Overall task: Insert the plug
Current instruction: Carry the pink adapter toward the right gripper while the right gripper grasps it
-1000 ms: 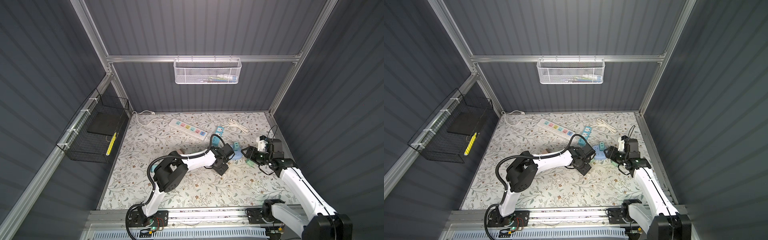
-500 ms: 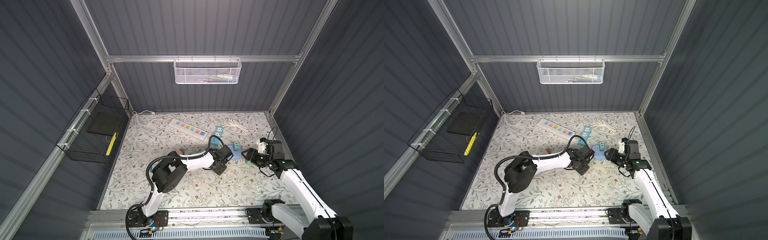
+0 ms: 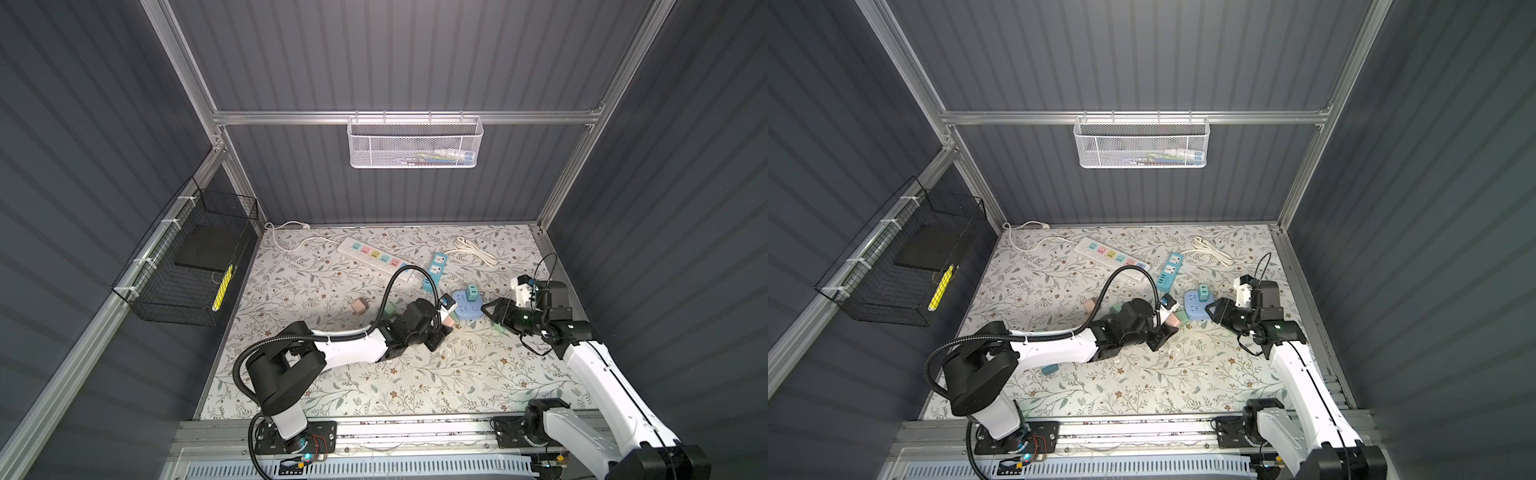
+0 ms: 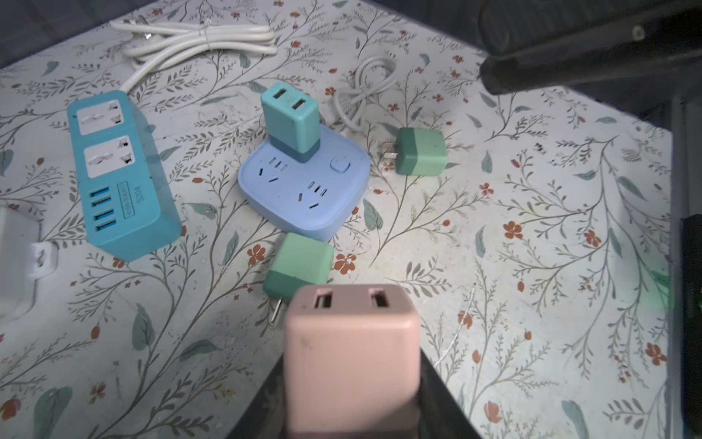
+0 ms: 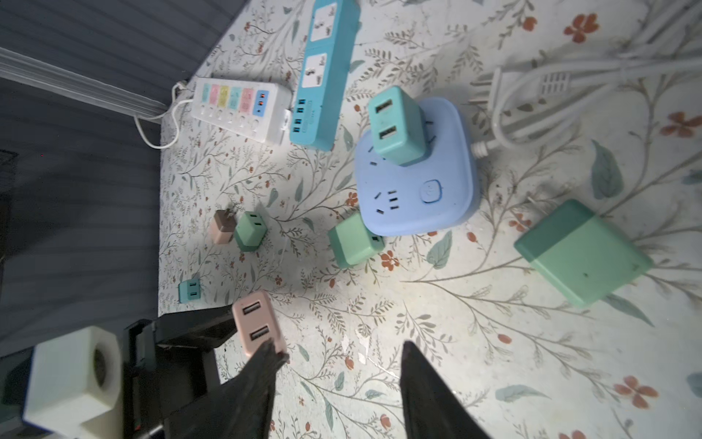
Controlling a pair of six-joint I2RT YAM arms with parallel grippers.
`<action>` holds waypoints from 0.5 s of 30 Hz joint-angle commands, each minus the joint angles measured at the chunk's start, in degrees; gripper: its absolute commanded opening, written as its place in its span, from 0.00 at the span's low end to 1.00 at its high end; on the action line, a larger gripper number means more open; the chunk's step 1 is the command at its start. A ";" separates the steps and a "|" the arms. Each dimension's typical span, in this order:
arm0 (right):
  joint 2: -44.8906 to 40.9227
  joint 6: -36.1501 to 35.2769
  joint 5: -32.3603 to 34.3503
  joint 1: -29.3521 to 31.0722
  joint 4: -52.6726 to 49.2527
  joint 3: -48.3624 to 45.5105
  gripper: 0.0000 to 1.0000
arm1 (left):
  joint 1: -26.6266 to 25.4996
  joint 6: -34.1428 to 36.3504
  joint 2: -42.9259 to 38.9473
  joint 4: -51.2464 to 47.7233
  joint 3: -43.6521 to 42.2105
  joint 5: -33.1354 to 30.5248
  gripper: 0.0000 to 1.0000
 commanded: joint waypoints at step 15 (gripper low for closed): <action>2.99 1.92 5.28 14.83 7.45 8.41 0.54 | 5.30 -10.15 1.60 21.50 -0.60 11.83 0.27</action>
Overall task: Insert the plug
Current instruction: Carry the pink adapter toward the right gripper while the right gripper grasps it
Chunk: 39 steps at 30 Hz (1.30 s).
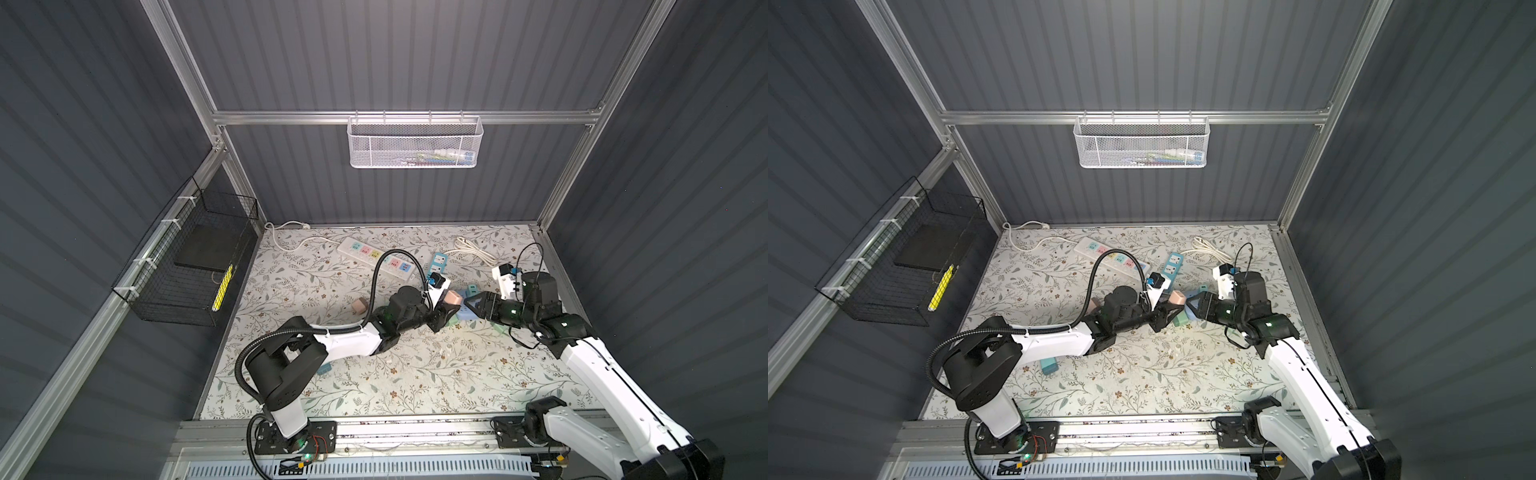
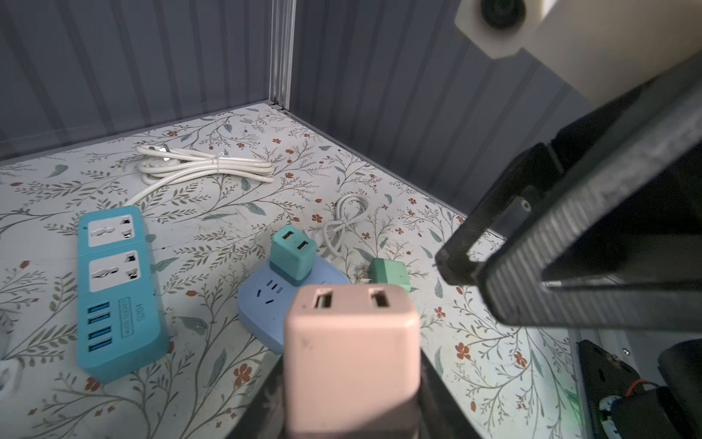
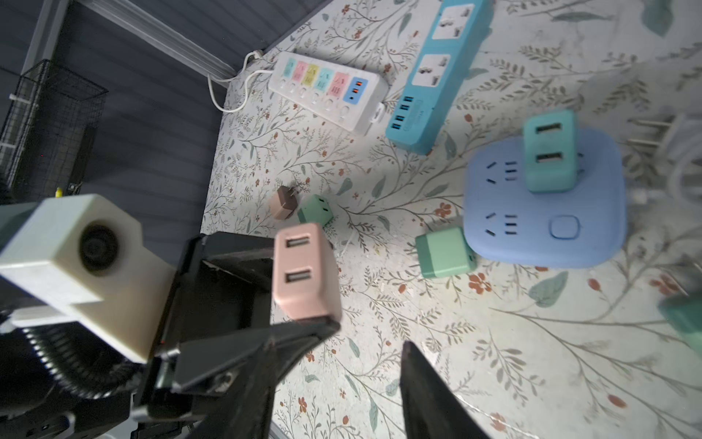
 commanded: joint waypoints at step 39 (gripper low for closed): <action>10.12 0.23 6.82 8.15 3.20 4.26 0.18 | 0.59 -2.05 0.82 1.99 2.23 -0.56 0.43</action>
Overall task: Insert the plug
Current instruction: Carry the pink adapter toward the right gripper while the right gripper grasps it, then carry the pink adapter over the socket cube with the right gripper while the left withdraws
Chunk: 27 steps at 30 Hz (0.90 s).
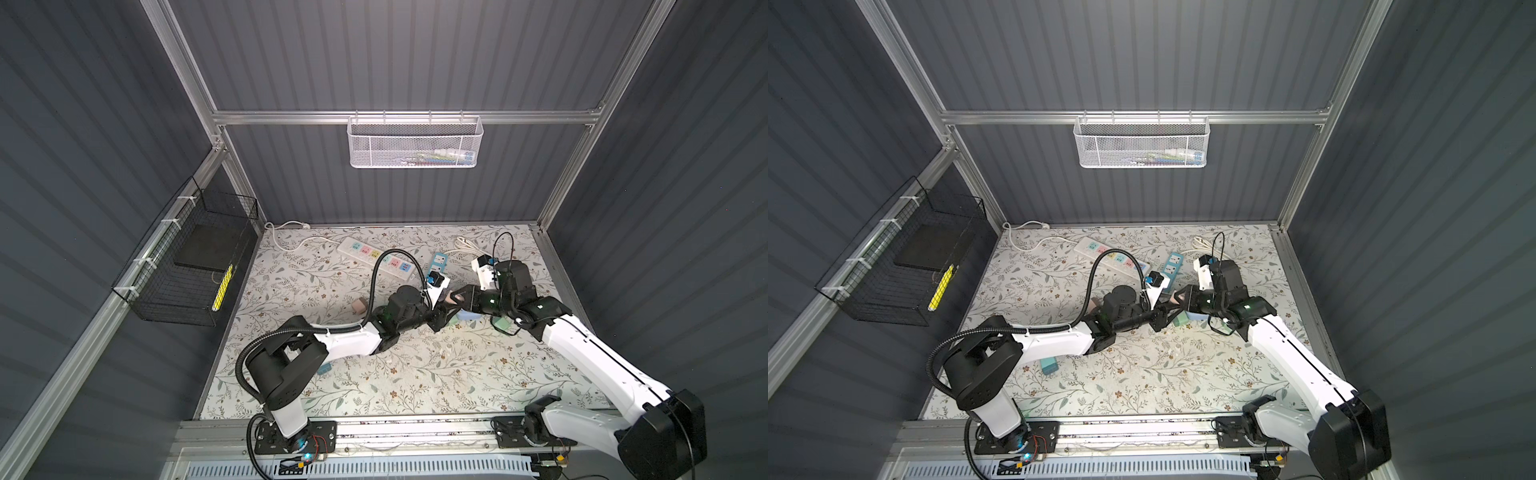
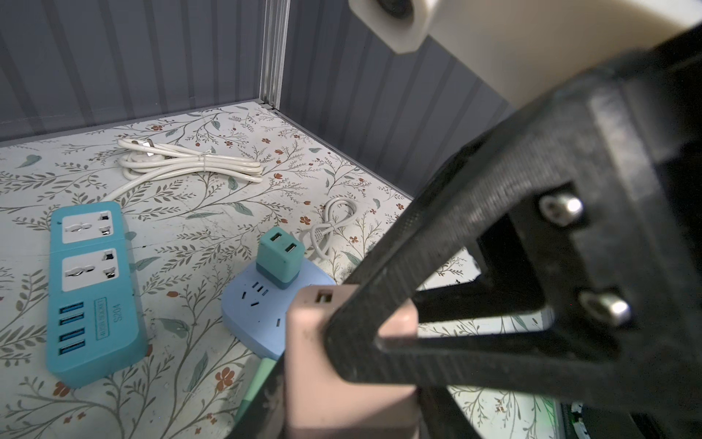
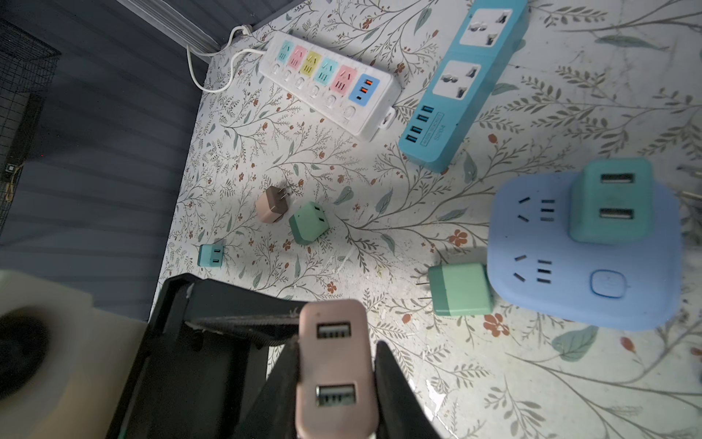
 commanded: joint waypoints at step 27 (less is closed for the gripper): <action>-2.42 -12.17 33.72 2.28 29.53 -17.32 0.13 | 1.22 -3.44 -15.98 -3.80 -12.94 -28.35 0.83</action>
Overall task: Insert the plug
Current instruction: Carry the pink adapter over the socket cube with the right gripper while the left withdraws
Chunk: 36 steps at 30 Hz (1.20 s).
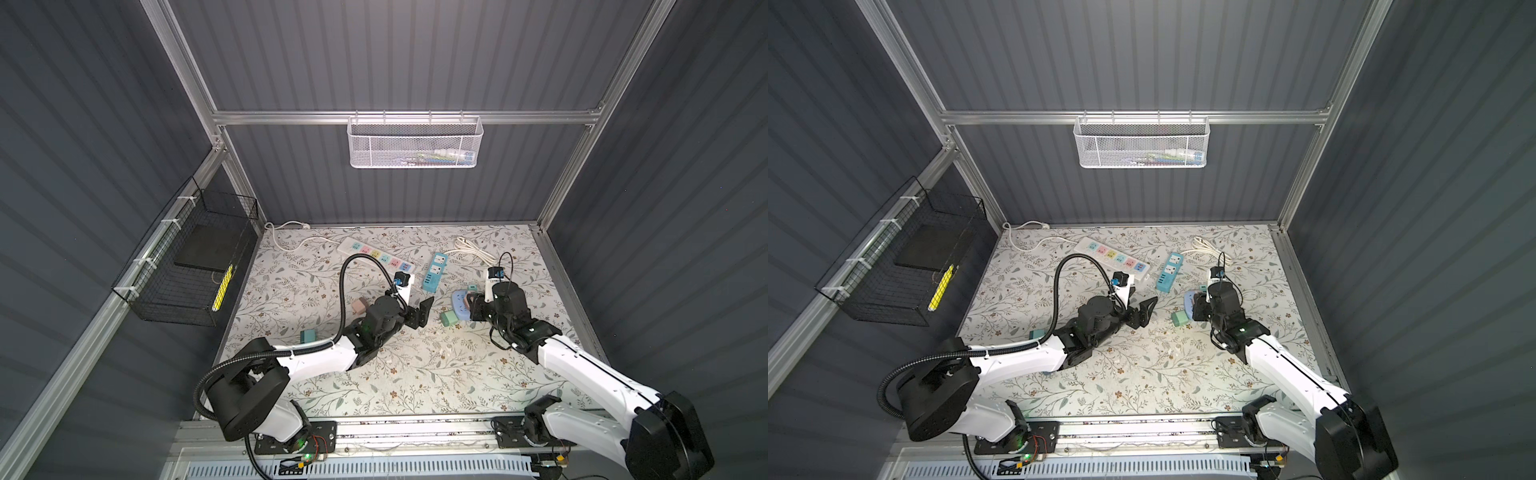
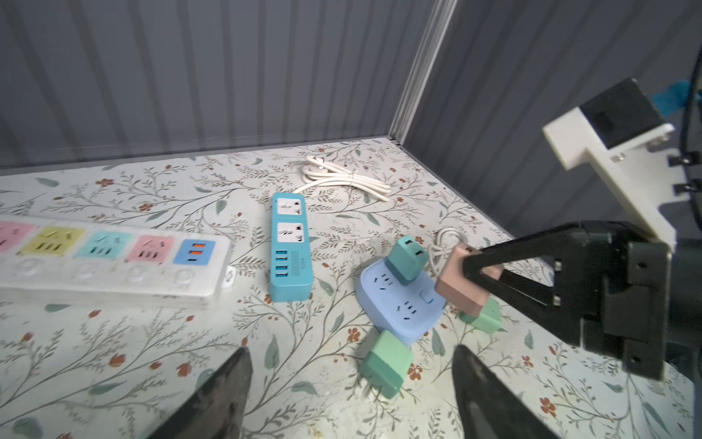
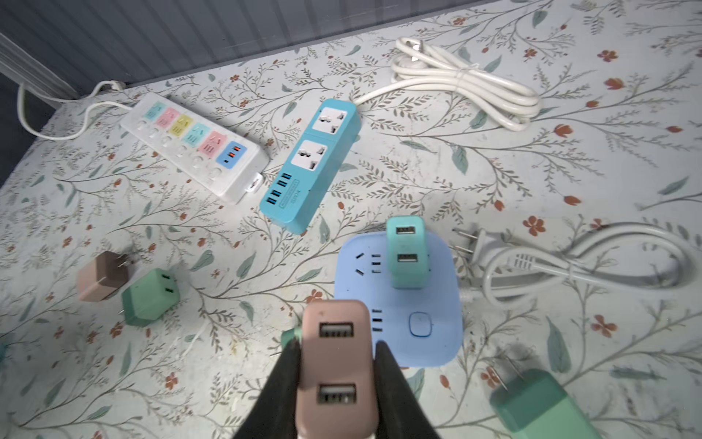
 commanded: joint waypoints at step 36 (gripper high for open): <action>9.92 -4.03 8.08 0.32 16.28 -6.24 0.13 | 2.05 1.53 -3.76 -3.89 -0.34 -3.89 0.84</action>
